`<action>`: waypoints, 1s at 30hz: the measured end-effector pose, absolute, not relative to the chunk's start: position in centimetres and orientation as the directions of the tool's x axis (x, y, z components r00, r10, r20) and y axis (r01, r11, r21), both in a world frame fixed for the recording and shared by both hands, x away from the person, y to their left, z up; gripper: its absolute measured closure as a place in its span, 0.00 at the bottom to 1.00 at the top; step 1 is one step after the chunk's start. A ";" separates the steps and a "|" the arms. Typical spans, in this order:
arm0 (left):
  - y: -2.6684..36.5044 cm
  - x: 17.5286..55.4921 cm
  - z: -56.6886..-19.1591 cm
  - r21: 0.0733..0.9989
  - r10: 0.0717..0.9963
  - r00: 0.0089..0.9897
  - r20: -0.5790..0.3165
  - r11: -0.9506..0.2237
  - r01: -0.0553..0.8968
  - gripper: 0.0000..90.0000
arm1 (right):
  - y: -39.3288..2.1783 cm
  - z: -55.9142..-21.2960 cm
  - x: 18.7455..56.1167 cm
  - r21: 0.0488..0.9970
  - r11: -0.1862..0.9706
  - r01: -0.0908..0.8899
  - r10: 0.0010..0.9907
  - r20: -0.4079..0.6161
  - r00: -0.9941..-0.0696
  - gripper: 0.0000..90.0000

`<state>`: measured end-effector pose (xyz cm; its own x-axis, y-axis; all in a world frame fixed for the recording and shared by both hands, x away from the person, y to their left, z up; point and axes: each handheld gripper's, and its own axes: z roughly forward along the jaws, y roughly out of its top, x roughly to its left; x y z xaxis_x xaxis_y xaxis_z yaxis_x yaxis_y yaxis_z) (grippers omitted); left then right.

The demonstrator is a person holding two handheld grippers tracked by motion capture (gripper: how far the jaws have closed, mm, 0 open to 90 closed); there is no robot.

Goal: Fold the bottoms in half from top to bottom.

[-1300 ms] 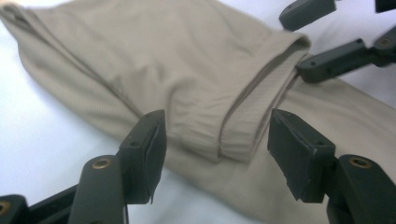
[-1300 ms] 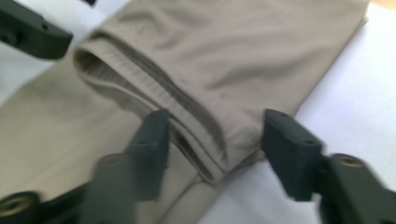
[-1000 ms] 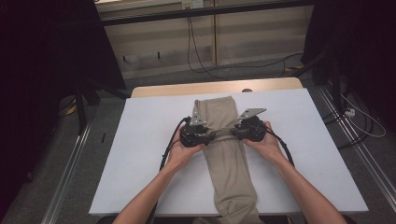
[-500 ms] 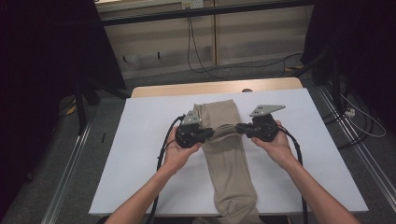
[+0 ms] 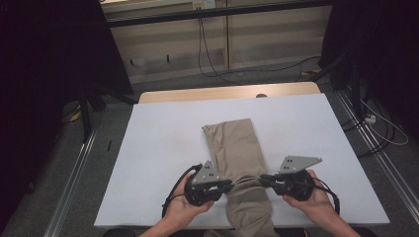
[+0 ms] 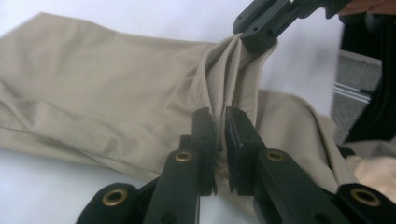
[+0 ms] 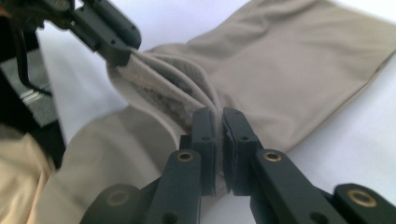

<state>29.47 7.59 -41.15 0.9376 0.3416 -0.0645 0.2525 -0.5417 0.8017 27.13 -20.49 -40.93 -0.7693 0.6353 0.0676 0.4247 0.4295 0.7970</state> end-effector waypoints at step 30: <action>8.5 29.6 -41.2 0.771 0.405 0.909 -0.104 -0.544 0.331 0.31 | -20.8 -42.3 25.7 0.759 0.417 0.501 0.628 0.158 -0.762 0.34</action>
<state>29.58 8.48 -41.18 0.9086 0.4045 -0.1042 0.3308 -0.5444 0.7708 25.72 -20.83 -42.27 -0.7619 0.6282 0.1578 0.5008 0.4169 0.7585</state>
